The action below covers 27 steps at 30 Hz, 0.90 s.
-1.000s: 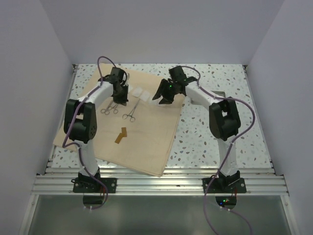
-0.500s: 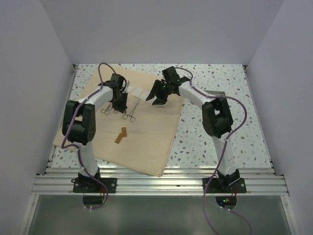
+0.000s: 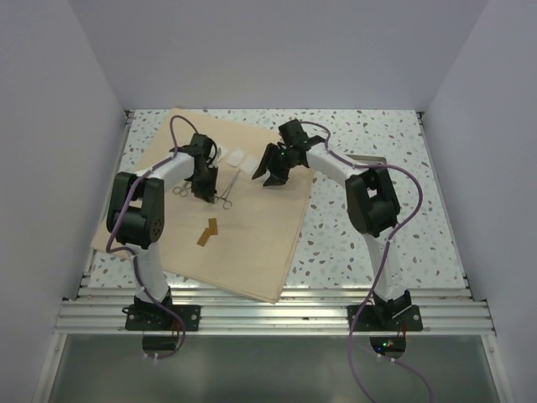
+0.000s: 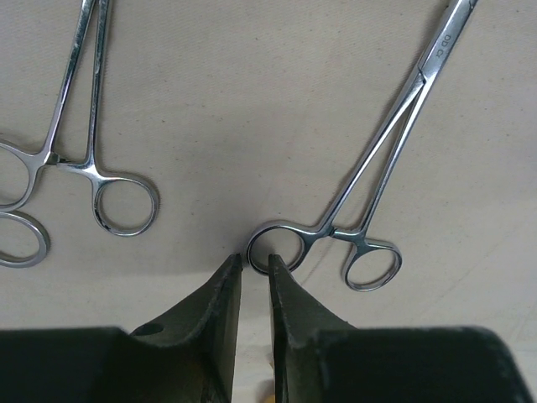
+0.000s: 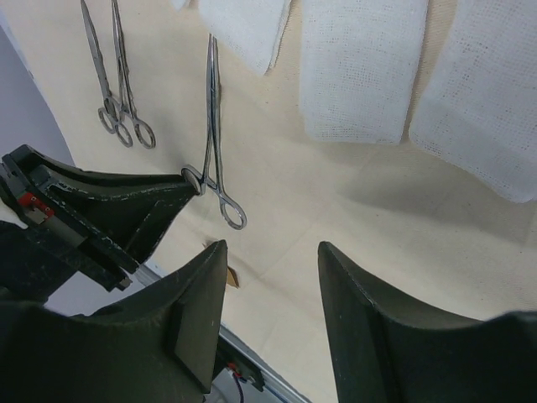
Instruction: Prepare the surgical pack
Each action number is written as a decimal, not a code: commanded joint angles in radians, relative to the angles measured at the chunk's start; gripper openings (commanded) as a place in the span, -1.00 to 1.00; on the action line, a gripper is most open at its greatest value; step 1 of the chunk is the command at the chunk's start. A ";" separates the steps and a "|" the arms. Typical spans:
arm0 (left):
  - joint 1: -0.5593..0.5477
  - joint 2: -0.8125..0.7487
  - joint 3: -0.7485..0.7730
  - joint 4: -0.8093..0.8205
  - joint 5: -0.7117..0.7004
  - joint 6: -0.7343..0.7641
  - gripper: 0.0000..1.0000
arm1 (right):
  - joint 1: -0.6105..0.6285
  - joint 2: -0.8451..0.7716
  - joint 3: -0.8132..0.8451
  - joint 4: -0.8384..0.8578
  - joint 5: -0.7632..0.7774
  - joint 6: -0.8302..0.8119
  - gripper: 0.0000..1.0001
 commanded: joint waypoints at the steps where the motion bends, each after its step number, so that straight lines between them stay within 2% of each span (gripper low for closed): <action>1: 0.004 -0.030 -0.006 0.018 -0.019 -0.012 -0.52 | 0.000 -0.062 0.006 0.007 -0.028 -0.013 0.02; 5: 0.004 -0.019 -0.021 0.036 -0.013 -0.014 -0.46 | 0.006 -0.050 0.025 0.004 -0.028 -0.015 0.02; 7: 0.004 -0.004 -0.021 0.043 -0.001 -0.011 -0.51 | 0.012 -0.037 0.043 -0.003 -0.028 -0.015 0.02; 11: 0.004 0.007 -0.020 0.052 0.030 -0.015 -0.74 | 0.026 -0.013 0.080 -0.014 -0.033 -0.013 0.03; 13: 0.004 -0.001 -0.023 0.052 0.036 -0.022 -0.92 | 0.035 0.002 0.098 -0.016 -0.033 -0.007 0.03; 15: 0.004 -0.020 -0.023 0.041 0.036 -0.025 -1.00 | 0.043 0.016 0.124 -0.020 -0.041 -0.006 0.06; 21: 0.004 -0.089 -0.012 0.004 0.038 -0.040 -1.00 | 0.074 0.073 0.177 -0.023 -0.045 0.045 0.11; 27: 0.004 -0.137 -0.018 -0.006 0.059 -0.063 -1.00 | 0.103 0.090 0.158 -0.009 -0.018 0.100 0.08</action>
